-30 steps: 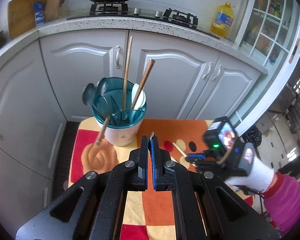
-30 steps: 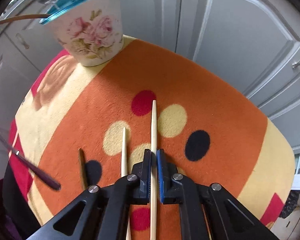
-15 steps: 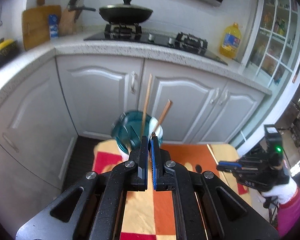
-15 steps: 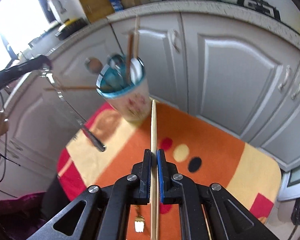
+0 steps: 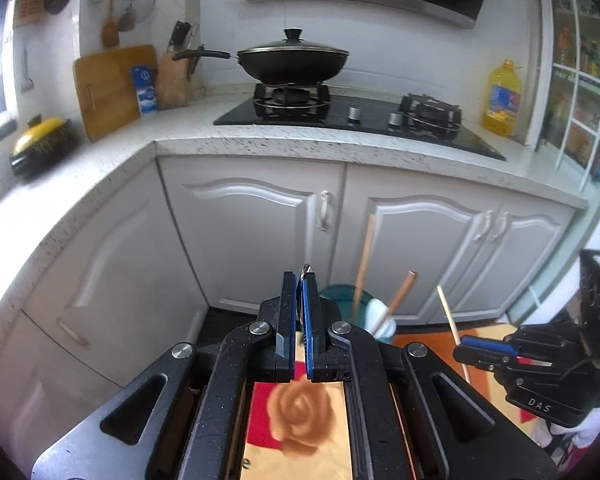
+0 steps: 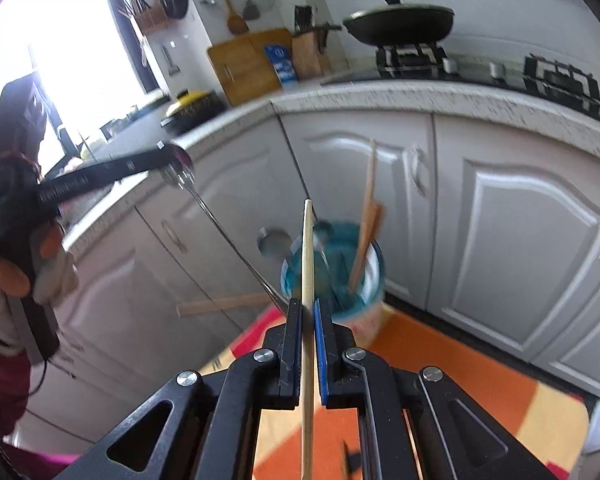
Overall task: Organize utensils
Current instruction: 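Lift the chopstick and spoon and carry them over the cup, then lower the held chopstick and spoon into the cup with both grippers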
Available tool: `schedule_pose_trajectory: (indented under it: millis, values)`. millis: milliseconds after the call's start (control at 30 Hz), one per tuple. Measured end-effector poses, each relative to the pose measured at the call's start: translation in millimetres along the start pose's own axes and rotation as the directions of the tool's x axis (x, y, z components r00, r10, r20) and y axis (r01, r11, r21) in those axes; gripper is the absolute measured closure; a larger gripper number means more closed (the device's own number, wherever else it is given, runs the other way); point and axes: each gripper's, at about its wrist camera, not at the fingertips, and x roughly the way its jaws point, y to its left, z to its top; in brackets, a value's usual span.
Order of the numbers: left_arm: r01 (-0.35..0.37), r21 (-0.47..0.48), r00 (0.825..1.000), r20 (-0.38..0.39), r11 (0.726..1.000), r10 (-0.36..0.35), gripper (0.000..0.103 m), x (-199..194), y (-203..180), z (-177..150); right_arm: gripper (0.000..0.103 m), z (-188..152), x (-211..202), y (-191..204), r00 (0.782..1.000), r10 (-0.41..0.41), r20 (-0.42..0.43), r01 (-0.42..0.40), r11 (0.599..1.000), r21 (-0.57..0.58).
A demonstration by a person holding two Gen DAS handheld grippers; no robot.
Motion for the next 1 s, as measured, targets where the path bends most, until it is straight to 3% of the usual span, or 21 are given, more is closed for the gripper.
schedule_pose_trajectory:
  millis: [367,533,700,800,1000]
  values:
    - [-0.065,0.019,0.998,-0.023,0.998,0.065,0.102,49,8,14,0.097,62,83,10,0.998,0.002,0.066,0.000,1.000,-0.027]
    - [-0.071,0.029,0.997,-0.039,0.997,0.072,0.102,69,5,12,0.097,71,111,-1,0.996,-0.005,0.093,0.008,0.999,-0.033]
    - [-0.105,0.060,0.994,0.005,0.993,0.105,0.102,69,0,11,0.097,73,123,-10,0.990,-0.028,0.136,0.034,0.999,-0.037]
    - [-0.091,0.062,0.996,0.005,0.994,0.091,0.102,70,-3,11,0.097,74,127,-8,0.986,-0.040,0.163,0.050,0.997,-0.063]
    - [-0.055,0.026,0.998,-0.034,0.998,0.056,0.102,79,0,5,0.097,64,130,-11,0.991,-0.030,0.132,0.040,0.996,-0.075]
